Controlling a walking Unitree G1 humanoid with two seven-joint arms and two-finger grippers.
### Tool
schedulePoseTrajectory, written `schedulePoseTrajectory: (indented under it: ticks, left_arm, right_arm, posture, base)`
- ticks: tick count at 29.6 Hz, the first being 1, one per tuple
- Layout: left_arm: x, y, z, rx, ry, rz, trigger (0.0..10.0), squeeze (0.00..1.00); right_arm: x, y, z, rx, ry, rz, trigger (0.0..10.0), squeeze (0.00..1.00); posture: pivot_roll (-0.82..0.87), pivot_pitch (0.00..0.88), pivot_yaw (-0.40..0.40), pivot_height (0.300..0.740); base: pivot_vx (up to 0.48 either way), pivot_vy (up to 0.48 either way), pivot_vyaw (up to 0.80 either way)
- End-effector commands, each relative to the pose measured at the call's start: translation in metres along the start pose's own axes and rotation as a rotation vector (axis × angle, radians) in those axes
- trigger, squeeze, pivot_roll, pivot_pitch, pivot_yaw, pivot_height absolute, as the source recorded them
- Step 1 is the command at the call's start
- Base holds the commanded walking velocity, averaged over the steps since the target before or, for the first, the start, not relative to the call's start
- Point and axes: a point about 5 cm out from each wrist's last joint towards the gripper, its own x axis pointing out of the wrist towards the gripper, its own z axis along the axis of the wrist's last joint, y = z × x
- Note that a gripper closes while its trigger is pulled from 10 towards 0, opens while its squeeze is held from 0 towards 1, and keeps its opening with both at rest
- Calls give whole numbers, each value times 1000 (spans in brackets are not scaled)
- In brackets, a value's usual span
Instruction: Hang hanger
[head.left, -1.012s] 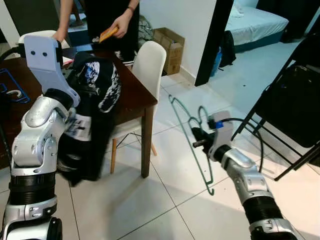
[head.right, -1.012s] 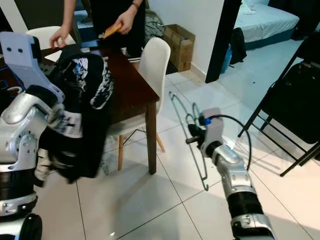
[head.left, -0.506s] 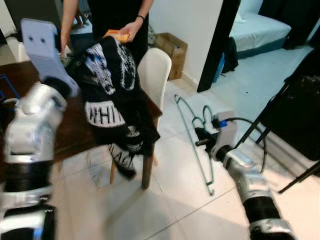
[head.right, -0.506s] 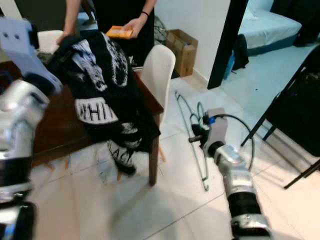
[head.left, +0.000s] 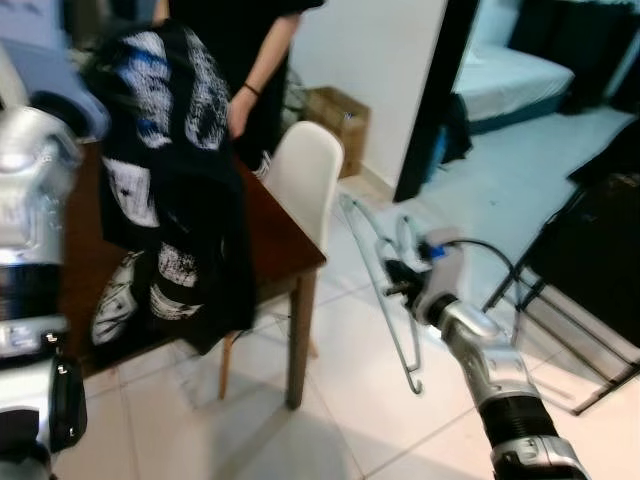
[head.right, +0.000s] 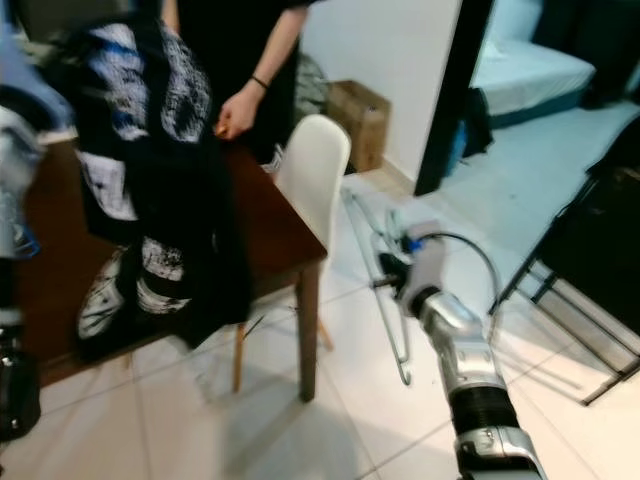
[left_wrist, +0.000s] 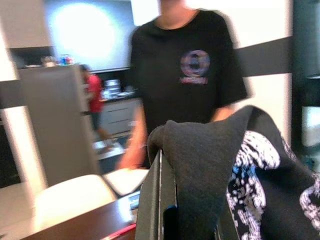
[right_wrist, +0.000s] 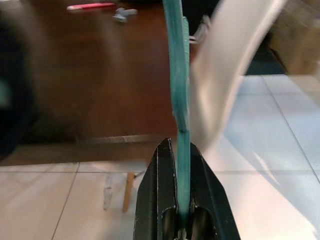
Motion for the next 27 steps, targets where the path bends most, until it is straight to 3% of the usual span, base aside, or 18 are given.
schedulePoseTrajectory:
  ticks: [1,7,11,12,13,14,15,17,20,23,25,26,27]
  left_arm:
    - [2,2,5,28,-25,-8,10000,0]
    - [-4,15,-14,40,30,50,10000,0]
    - [-19,6,-53,12,144,53,10000,0]
    - [-19,6,-53,12,144,53,10000,0]
    - [-28,-1,-74,-11,208,44,10000,0]
    - [-28,-1,-74,-11,208,44,10000,0]
    - [-51,-28,-116,-83,355,-36,10000,0]
    - [-63,-47,-133,-120,423,-111,10000,0]
    - [-73,-75,-140,-182,458,-251,10000,0]
    - [-74,-79,-140,-191,462,-272,10000,0]
    - [-83,-100,-140,-207,473,-397,10000,0]
    - [-83,-100,-140,-207,473,-397,10000,0]
    - [-89,-110,-144,-210,493,-442,10000,0]
  right_arm:
    - [-5,-8,0,1,-6,-30,10000,0]
    - [-6,-10,0,7,-11,-35,10000,0]
    - [-6,-11,0,2,0,-37,10000,0]
    - [-6,-11,0,2,0,-37,10000,0]
    - [-6,-12,0,4,0,-40,10000,0]
    - [-6,-12,0,4,0,-40,10000,0]
    - [-6,-13,0,5,-2,-44,10000,0]
    - [-6,-14,1,4,-2,-45,10000,0]
    - [-5,-14,1,5,-2,-45,10000,0]
    - [-5,-14,1,5,-2,-45,10000,0]
    - [-7,-15,2,12,-7,-46,10000,0]
    - [-7,-15,2,12,-7,-46,10000,0]
    - [-8,-15,2,10,-5,-45,10000,0]
  posture:
    - [36,17,-36,740]
    - [32,12,-45,740]
    - [27,20,-48,740]
    - [27,20,-48,740]
    - [26,20,-48,740]
    - [26,20,-48,740]
    - [22,23,-49,740]
    - [24,28,-50,740]
    - [30,28,-48,740]
    - [30,28,-48,740]
    - [37,38,-60,740]
    - [37,38,-60,740]
    - [34,35,-60,740]
  base:
    - [341,0,800]
    - [337,0,267]
    - [323,0,0]
    - [300,0,0]
    - [0,0,0]
    - [0,0,0]
    - [0,0,0]
    - [0,0,0]
    - [0,0,0]
    - [0,0,0]
    - [0,0,0]
    - [0,0,0]
    - [0,0,0]
